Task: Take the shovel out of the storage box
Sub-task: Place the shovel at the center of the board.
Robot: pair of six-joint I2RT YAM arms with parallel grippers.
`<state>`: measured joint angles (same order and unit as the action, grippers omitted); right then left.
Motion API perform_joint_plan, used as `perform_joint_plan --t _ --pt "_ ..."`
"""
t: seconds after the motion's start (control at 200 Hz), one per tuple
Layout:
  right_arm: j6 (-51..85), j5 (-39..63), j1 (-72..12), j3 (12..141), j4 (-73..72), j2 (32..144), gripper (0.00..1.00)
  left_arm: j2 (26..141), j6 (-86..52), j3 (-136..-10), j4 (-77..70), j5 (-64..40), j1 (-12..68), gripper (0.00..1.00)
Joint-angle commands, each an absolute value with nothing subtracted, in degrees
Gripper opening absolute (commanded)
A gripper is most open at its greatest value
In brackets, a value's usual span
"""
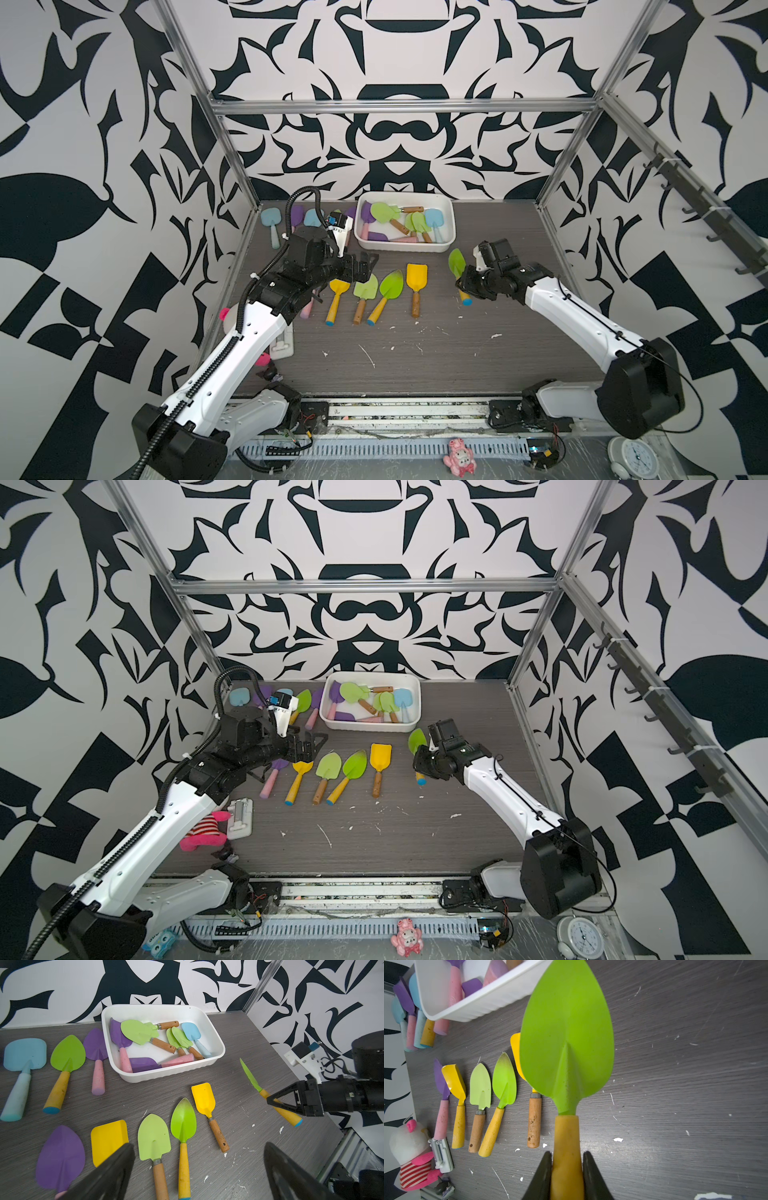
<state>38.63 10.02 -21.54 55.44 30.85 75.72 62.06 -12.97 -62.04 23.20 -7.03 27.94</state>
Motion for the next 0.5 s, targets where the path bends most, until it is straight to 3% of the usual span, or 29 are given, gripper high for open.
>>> perform_joint_plan --t 0.0,0.495 --pt "38.7 7.3 -22.7 55.1 29.0 74.2 0.0 62.4 -12.1 -64.0 22.7 -6.2 28.1 0.99" --pt "38.2 0.8 -28.7 53.4 28.0 78.7 0.0 61.3 -12.1 -64.4 24.8 -2.9 28.1 0.99"
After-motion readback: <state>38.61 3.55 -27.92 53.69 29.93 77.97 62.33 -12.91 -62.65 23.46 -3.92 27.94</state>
